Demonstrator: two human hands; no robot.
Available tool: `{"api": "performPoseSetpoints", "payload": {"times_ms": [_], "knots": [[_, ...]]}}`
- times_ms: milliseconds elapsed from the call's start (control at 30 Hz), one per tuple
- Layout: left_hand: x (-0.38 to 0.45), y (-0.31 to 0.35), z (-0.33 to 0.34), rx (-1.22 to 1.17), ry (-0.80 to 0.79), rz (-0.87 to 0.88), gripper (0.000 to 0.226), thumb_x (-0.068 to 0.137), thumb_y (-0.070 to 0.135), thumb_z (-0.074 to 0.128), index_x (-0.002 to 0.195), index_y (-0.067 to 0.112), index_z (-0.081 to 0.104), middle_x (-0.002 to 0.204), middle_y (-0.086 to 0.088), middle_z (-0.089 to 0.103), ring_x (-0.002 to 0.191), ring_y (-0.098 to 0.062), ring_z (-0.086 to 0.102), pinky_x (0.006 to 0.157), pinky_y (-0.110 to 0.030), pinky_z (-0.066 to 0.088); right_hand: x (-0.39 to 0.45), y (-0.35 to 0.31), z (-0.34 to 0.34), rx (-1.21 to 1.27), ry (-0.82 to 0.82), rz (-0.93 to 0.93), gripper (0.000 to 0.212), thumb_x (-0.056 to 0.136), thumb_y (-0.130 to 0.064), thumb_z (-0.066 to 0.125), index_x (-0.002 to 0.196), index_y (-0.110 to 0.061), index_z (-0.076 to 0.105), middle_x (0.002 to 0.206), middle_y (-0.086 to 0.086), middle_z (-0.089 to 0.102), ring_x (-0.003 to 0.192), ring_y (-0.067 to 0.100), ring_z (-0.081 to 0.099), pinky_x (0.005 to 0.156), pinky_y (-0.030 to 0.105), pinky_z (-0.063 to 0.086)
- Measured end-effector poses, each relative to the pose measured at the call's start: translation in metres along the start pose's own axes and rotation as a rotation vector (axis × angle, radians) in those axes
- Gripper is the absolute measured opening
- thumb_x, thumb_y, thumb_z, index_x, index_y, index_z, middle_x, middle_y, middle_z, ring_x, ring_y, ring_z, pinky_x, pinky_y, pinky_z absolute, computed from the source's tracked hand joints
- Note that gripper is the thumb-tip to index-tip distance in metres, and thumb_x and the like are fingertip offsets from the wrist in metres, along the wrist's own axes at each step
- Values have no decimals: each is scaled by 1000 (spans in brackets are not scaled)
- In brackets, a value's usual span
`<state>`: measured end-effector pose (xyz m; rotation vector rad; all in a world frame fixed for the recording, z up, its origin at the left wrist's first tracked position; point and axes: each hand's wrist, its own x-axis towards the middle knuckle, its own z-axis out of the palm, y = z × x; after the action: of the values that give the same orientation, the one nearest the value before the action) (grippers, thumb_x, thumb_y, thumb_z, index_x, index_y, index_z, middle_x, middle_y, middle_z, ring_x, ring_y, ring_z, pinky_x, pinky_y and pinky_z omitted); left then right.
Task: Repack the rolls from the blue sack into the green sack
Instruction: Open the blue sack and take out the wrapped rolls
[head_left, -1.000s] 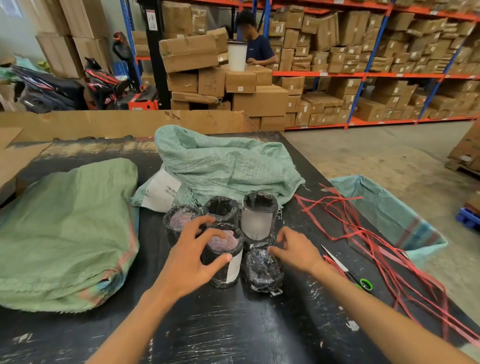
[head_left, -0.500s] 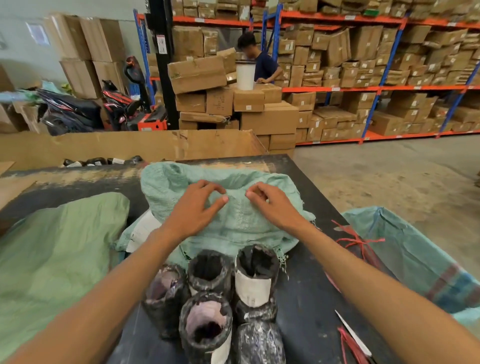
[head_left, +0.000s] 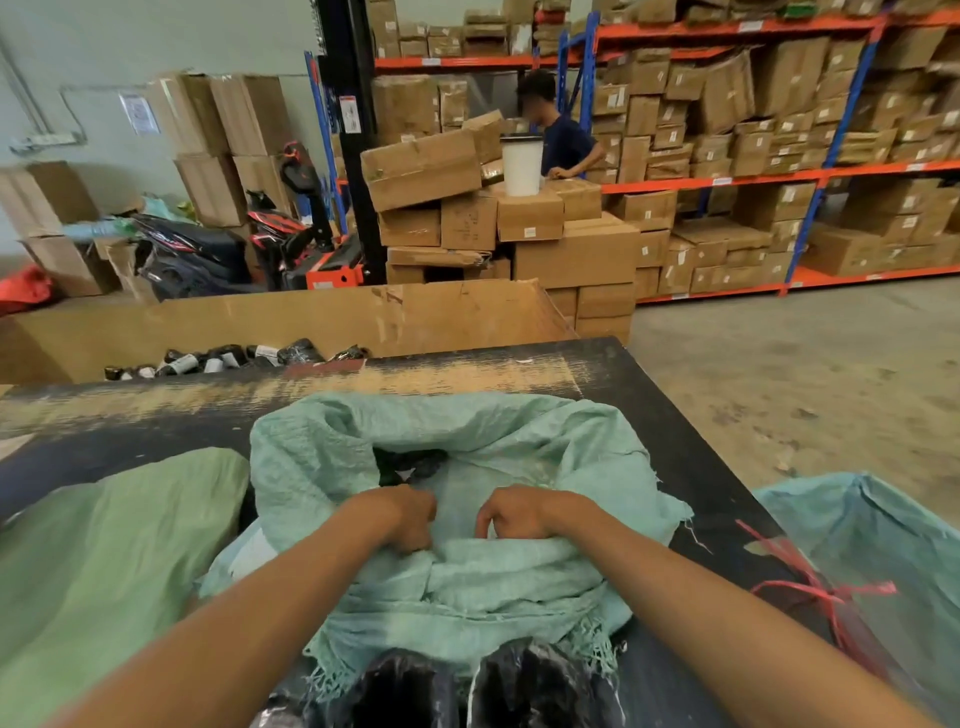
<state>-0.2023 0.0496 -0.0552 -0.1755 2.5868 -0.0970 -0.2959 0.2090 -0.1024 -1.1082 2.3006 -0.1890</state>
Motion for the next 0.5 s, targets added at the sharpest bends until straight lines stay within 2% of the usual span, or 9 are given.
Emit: {"api": "performPoseSetpoints", "payload": {"times_ms": [67,133,167,233,300,433,500], "knots": [[11,4,-2,215,191,-38,38,91,20,54,129,16,55,127,-8,57,114,-28,59,88,-37,48,11,6,9,-41,1,-7,31,93,-17,56,123,-18,65,107,3,59,99,23,52,92,38,47],[21,3,-5,361,354,-61,32,87,17,61,119,18,62,117,-4,63,109,-26,61,88,-38,47,22,11,15,-62,108,-12,29,94,-19,57,122,-23,64,121,7,56,109,26,51,95,40,46],[26,-1,-5,388,378,-86,31,86,20,62,117,20,63,116,-3,64,111,-25,60,93,-38,43,29,11,16,-30,169,-16,30,94,-19,57,123,-24,62,125,8,56,113,27,52,96,40,46],[35,-13,0,358,339,-162,37,85,32,61,122,26,62,121,-1,62,120,-25,53,107,-40,31,45,11,14,38,219,-34,40,94,-15,53,133,-23,54,135,9,53,121,27,51,101,39,44],[40,-26,6,269,257,-217,42,87,39,55,128,30,58,127,0,60,124,-25,50,111,-42,25,63,8,8,54,223,-40,52,94,-11,52,144,-18,43,145,12,45,130,30,46,108,41,40],[52,-38,6,39,83,-222,49,85,36,54,131,19,52,122,-4,60,113,-26,58,99,-40,44,104,-1,-4,14,264,-25,69,93,-9,52,155,-16,22,156,16,28,143,36,27,118,44,27],[61,-45,2,-113,84,-237,49,84,34,56,128,14,49,116,-7,60,106,-27,60,91,-38,50,121,-5,-10,-29,277,-22,73,92,-11,51,157,-21,17,160,14,21,145,38,21,120,47,23]]}}
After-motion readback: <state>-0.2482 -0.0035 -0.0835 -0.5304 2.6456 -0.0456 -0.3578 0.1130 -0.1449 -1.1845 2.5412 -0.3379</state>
